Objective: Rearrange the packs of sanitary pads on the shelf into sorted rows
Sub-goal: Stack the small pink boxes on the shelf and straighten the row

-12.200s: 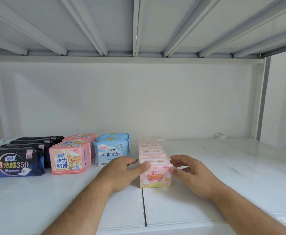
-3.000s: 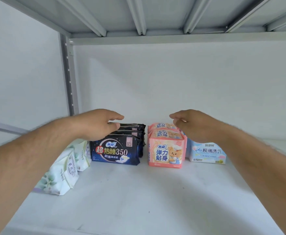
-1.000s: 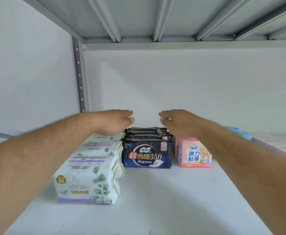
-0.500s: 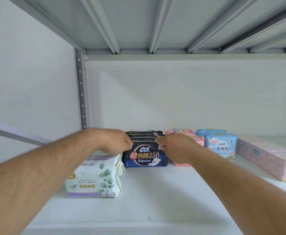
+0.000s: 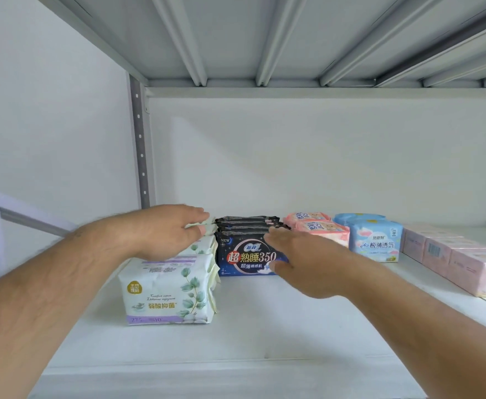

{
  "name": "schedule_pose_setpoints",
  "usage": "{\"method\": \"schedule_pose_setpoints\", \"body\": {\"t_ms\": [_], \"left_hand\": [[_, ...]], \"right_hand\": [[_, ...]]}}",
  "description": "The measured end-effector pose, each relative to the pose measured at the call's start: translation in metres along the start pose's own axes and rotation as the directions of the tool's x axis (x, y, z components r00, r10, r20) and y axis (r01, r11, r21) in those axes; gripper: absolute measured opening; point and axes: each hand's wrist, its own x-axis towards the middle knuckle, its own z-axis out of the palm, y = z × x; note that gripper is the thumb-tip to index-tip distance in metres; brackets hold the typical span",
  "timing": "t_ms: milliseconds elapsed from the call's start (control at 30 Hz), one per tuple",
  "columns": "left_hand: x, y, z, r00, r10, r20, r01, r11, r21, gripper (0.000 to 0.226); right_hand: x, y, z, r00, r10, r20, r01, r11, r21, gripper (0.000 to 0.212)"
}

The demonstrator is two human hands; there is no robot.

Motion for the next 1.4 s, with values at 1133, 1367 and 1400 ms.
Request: {"method": "schedule_pose_setpoints", "body": {"t_ms": [1133, 1367, 1400], "left_hand": [[-0.094, -0.026, 0.097, 0.892, -0.428, -0.149, 0.064, 0.444, -0.894, 0.022], [-0.085, -0.039, 0.092, 0.898, -0.418, -0.14, 0.027, 0.37, -0.929, 0.023], [-0.083, -0.041, 0.086, 0.889, -0.435, -0.143, 0.02, 0.348, -0.937, 0.026]], "right_hand": [[0.001, -0.129, 0.058, 0.936, 0.308, 0.172, -0.236, 0.186, 0.954, 0.04], [0.012, -0.13, 0.059, 0.899, 0.399, 0.179, -0.252, 0.138, 0.958, 0.039], [0.016, -0.128, 0.057, 0.888, 0.422, 0.185, -0.254, 0.114, 0.96, 0.04]]}}
